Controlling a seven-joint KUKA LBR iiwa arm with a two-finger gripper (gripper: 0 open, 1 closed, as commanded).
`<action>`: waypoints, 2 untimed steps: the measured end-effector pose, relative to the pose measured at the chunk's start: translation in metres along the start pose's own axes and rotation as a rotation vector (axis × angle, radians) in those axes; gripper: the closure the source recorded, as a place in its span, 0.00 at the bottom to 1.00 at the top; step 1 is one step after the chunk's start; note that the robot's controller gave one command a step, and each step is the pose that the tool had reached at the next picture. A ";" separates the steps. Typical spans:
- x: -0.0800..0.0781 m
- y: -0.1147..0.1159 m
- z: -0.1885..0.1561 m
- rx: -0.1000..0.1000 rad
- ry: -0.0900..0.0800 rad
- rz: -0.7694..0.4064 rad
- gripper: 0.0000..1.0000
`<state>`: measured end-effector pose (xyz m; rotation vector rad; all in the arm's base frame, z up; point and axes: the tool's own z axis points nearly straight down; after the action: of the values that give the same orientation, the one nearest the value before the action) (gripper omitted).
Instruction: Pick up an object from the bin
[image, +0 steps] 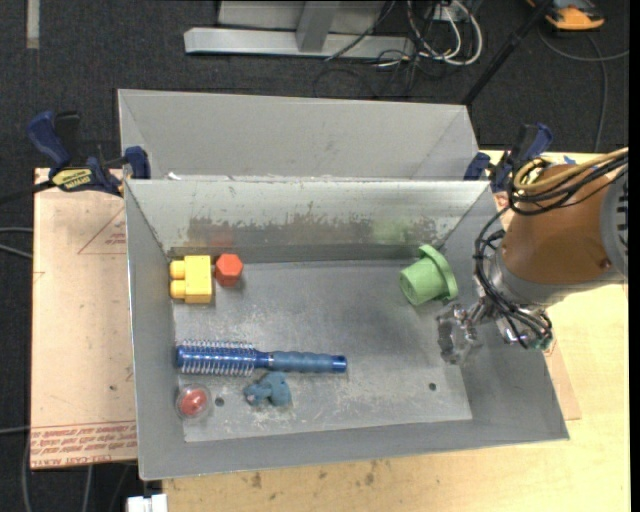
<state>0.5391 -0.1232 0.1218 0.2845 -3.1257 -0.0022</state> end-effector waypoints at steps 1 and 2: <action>-0.016 -0.026 -0.030 0.004 -0.008 -0.176 1.00; -0.049 0.006 -0.182 0.007 -0.016 -0.260 1.00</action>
Offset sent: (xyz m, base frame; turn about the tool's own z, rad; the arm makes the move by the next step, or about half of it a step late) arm 0.0189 -0.0225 0.0291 -0.1792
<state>0.5867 -0.1088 0.3038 0.6906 -3.0785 0.0061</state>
